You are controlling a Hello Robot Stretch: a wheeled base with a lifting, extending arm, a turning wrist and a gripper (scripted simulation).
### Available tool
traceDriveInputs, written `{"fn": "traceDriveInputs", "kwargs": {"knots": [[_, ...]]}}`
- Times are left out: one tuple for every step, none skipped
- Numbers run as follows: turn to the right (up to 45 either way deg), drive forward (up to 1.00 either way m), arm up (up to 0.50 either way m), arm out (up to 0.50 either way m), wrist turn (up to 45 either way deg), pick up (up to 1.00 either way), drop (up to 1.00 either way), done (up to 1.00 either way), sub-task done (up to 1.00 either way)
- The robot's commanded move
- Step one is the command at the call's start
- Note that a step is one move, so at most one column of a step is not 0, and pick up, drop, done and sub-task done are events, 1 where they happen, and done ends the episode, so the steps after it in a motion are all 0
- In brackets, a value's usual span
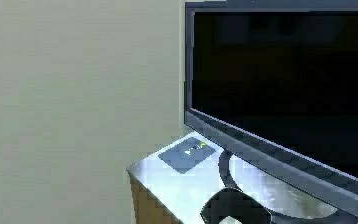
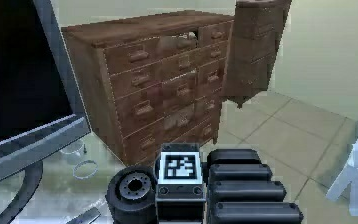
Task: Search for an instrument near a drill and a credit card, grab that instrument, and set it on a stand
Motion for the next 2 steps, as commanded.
{"fn": "traceDriveInputs", "kwargs": {"knots": [[45.0, 0.0, 0.0, 0.0, 0.0, 0.0, 0.0, 0.0, 0.0], [45.0, 0.0, 0.0, 0.0, 0.0, 0.0, 0.0, 0.0, 0.0]]}}
